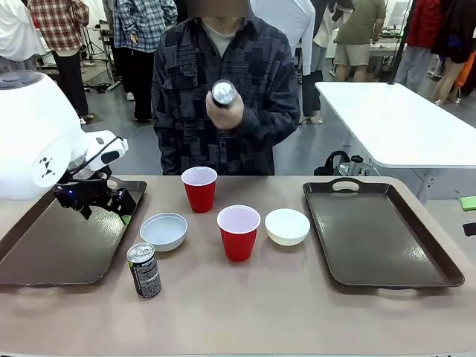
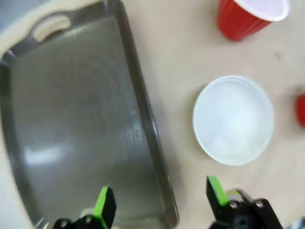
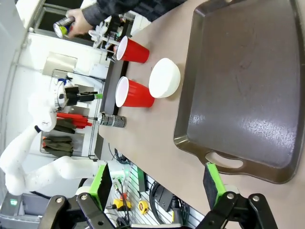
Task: Prepare tableware on both trays.
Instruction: Pick up a Picnic Bowl from the table and place it on a Handle tray.
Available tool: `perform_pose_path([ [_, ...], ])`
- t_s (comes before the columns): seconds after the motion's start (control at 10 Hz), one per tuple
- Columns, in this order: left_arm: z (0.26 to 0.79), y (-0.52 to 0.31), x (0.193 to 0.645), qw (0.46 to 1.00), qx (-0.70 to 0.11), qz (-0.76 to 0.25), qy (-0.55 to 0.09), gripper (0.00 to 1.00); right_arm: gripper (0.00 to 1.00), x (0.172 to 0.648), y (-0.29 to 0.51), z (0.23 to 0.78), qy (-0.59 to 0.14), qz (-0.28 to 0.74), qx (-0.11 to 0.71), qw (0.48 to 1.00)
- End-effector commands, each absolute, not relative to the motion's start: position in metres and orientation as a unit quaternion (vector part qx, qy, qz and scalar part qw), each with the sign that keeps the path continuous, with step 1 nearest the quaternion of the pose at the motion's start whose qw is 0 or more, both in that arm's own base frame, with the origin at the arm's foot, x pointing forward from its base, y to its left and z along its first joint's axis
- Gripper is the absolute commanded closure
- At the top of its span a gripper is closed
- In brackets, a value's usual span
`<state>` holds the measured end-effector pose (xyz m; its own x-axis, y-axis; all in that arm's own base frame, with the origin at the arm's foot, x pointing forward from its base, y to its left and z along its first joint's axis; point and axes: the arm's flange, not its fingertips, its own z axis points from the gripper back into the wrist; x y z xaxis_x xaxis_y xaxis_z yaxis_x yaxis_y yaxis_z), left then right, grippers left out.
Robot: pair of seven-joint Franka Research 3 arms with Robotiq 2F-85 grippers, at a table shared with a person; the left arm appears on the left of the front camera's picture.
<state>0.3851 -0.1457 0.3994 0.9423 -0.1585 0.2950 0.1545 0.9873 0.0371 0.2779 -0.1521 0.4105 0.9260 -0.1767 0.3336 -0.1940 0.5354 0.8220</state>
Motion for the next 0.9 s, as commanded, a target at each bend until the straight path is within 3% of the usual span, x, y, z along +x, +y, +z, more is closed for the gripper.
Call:
perform_pose_path([
  [0.0, 0.410, -0.142, 0.394, 0.990, -0.037, -0.063, -0.121, 0.00, 0.00, 0.279, -0.153, 0.409, -0.196, 0.007, 0.489, 0.850],
  [0.1, 0.399, -0.146, 0.385, 0.985, 0.007, -0.079, -0.150, 0.00, 0.00, 0.279, -0.153, 0.409, -0.196, 0.007, 0.489, 0.850],
  [0.3, 0.399, -0.146, 0.385, 0.985, 0.007, -0.079, -0.150, 0.00, 0.00, 0.279, -0.153, 0.409, -0.196, 0.007, 0.489, 0.850],
  [0.8, 0.373, -0.185, 0.433, 0.982, 0.013, -0.092, -0.165, 0.00, 0.00, 0.279, -0.153, 0.409, -0.196, 0.007, 0.489, 0.850],
])
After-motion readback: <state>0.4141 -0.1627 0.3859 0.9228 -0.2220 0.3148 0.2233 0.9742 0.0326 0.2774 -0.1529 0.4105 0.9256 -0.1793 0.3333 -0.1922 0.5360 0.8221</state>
